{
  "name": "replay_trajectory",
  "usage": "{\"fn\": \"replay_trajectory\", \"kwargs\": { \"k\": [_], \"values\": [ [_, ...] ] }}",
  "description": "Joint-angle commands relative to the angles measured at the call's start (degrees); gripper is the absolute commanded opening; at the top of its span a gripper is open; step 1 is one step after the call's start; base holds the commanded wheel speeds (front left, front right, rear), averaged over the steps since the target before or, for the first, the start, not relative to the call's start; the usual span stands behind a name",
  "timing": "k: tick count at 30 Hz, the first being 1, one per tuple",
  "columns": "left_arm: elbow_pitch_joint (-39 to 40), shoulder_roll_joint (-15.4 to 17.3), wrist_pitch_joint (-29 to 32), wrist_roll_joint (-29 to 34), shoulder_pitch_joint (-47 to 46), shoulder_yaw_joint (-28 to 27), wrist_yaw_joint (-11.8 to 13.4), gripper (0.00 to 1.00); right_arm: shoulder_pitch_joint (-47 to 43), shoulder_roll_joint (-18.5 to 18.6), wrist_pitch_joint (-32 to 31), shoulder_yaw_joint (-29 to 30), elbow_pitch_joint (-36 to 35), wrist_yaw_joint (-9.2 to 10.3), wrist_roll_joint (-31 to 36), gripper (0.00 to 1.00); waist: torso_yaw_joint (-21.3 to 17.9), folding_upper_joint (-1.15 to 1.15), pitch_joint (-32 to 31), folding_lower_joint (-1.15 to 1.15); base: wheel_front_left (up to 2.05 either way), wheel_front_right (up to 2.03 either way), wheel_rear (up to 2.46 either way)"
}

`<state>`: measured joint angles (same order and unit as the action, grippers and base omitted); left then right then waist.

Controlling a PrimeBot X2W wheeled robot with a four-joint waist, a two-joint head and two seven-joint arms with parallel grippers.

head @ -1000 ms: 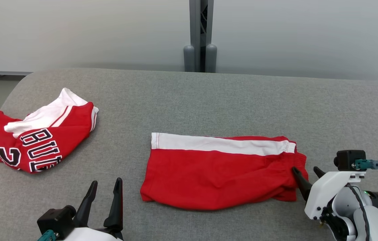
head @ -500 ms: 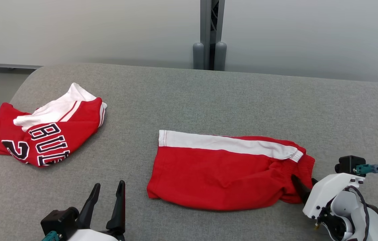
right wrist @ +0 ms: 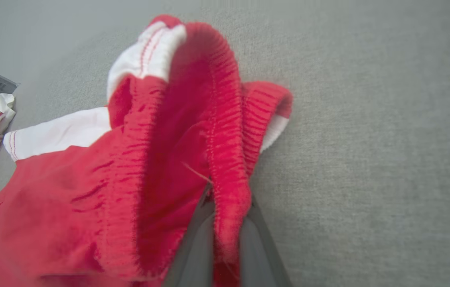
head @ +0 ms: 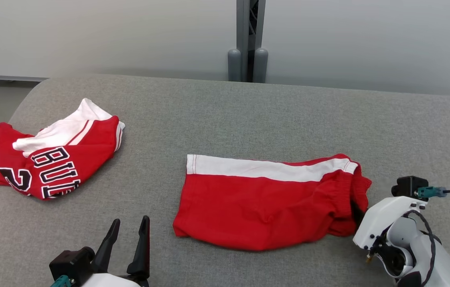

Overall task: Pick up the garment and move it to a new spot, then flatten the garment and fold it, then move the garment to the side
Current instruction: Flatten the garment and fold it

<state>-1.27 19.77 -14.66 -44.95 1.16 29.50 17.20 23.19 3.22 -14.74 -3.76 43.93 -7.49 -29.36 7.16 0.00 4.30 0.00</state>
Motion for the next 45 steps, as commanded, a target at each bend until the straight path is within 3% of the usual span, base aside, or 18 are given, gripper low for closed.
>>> {"fn": "replay_trajectory", "kwargs": {
  "k": [1,9,16,20,30,40,45],
  "values": [
    [0.1,0.2,-0.1,0.2,-0.4,-0.1,0.0,1.0,0.9,0.9,0.1,0.0,0.1,-0.01,-1.1,0.0,-0.3,0.0,0.0,0.0,0.0,0.0,0.0],
    [0.9,-0.2,-0.2,0.8,-0.7,0.4,0.2,1.0,2.8,5.9,-3.2,-1.1,-3.0,-0.01,-4.4,0.0,-2.2,0.0,-0.1,0.0,0.0,0.0,0.0],
    [1.9,-0.7,-0.2,1.3,-1.1,0.9,0.3,1.0,3.9,12.3,-6.5,-0.3,-6.4,-0.01,-2.2,0.0,-4.0,0.0,-0.1,0.0,0.0,0.0,0.0],
    [2.3,-0.9,-0.3,1.4,-1.3,1.0,0.3,1.0,4.2,14.1,-7.6,1.2,-8.5,-0.01,-0.6,0.0,-4.7,0.0,0.0,0.0,0.0,0.0,0.0],
    [2.3,-1.0,0.0,1.5,-1.7,1.4,0.5,1.0,3.1,12.8,-9.7,0.5,-14.2,-0.01,-0.2,0.0,-5.1,0.0,-0.1,0.0,0.0,0.0,0.0],
    [2.7,-0.6,0.2,1.4,-1.7,1.6,0.6,1.0,0.8,12.3,-13.9,-8.3,-25.8,-0.01,-2.2,0.0,-4.2,0.0,-0.8,0.0,0.0,0.0,0.0],
    [2.7,-0.5,0.3,1.2,-1.8,1.6,0.4,1.0,0.9,9.2,-15.1,-12.2,-27.9,-0.01,-2.3,0.0,-3.0,0.0,-1.1,0.0,0.0,0.0,0.0]
  ]
}}
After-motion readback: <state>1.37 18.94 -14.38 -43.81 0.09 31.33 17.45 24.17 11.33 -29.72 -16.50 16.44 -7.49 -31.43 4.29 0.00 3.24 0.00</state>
